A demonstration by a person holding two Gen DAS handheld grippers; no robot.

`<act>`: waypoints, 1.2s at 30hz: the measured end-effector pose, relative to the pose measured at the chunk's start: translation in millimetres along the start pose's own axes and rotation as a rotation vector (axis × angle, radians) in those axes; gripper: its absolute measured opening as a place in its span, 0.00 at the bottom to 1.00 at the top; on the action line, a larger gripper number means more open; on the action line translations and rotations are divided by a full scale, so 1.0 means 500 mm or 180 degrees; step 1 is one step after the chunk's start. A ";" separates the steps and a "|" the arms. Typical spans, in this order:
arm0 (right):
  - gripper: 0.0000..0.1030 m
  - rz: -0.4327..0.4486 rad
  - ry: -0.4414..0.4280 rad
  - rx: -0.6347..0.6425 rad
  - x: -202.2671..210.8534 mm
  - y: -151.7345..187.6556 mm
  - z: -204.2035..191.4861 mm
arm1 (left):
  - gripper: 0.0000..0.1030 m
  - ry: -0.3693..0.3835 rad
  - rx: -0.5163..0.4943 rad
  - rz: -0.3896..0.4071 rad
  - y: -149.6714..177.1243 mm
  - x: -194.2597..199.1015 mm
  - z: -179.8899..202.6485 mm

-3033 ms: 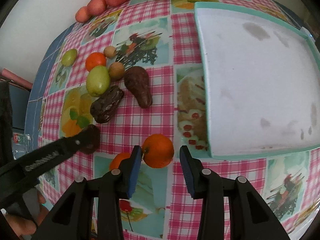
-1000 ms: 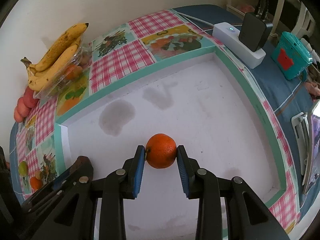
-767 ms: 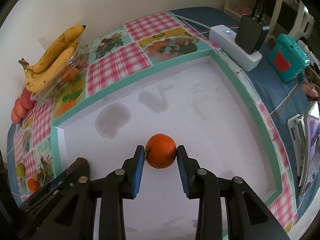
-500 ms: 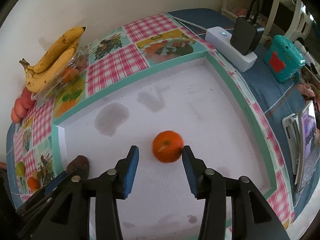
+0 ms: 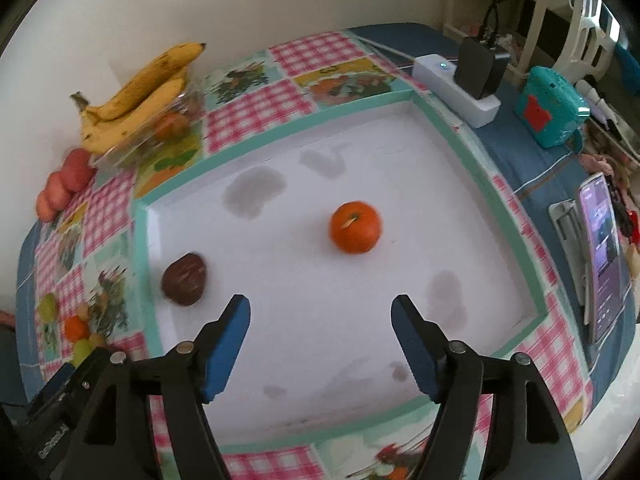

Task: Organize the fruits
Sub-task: 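Move both open tools back toward the fruit pile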

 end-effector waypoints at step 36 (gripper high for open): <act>0.79 0.0389 -0.0521 0.1103 0.063 0.071 -0.317 | 1.00 -0.0107 0.0718 0.0428 -0.074 0.091 -0.264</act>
Point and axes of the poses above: each gripper's, at about its wrist camera, not at the fingertips, and x roughly against the way its jaws point, z to its right, y to its underside, the point moved 4 cm from there along -x, roughly the way its jaws point, and after that the axes turned 5 degrees about -z, right-handed, at the moved point
